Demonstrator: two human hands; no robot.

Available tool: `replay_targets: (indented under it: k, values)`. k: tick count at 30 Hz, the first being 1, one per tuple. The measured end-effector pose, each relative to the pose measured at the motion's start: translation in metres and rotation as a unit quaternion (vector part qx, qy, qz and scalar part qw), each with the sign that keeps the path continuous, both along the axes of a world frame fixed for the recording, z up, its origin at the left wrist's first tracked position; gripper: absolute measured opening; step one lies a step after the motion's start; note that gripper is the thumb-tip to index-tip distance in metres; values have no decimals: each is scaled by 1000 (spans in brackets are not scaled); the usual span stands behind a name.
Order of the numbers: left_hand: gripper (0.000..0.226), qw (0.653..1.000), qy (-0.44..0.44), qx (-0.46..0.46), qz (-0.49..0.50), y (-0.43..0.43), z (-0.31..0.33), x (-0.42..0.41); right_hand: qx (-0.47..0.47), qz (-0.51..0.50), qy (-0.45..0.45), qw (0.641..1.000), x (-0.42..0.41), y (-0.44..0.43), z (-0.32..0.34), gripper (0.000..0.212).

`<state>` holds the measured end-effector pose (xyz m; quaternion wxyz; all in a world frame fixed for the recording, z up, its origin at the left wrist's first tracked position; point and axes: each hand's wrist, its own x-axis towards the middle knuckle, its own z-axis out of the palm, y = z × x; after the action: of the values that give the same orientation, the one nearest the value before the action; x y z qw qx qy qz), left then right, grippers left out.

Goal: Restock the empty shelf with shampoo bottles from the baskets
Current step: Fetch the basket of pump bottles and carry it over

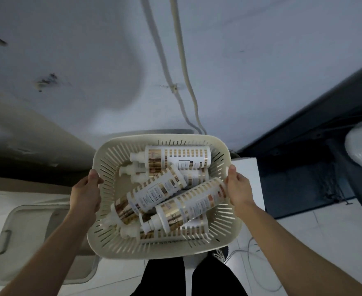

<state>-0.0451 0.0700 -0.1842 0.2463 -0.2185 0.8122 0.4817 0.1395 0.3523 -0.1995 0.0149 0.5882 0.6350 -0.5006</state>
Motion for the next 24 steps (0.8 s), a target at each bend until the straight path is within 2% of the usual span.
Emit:
replay_targets:
  k: [13,19,24]
  values:
    - [26,992,-27,33,-121,92,30,115,4,-154,9,988,187,35,42,51]
    - [28,983,-22,44,-179,151,43,191,11,-238,31,971,288,58,75,48]
    - [36,959,-29,80,-269,199,58,245,24,-312,25,950,358,56,107,47]
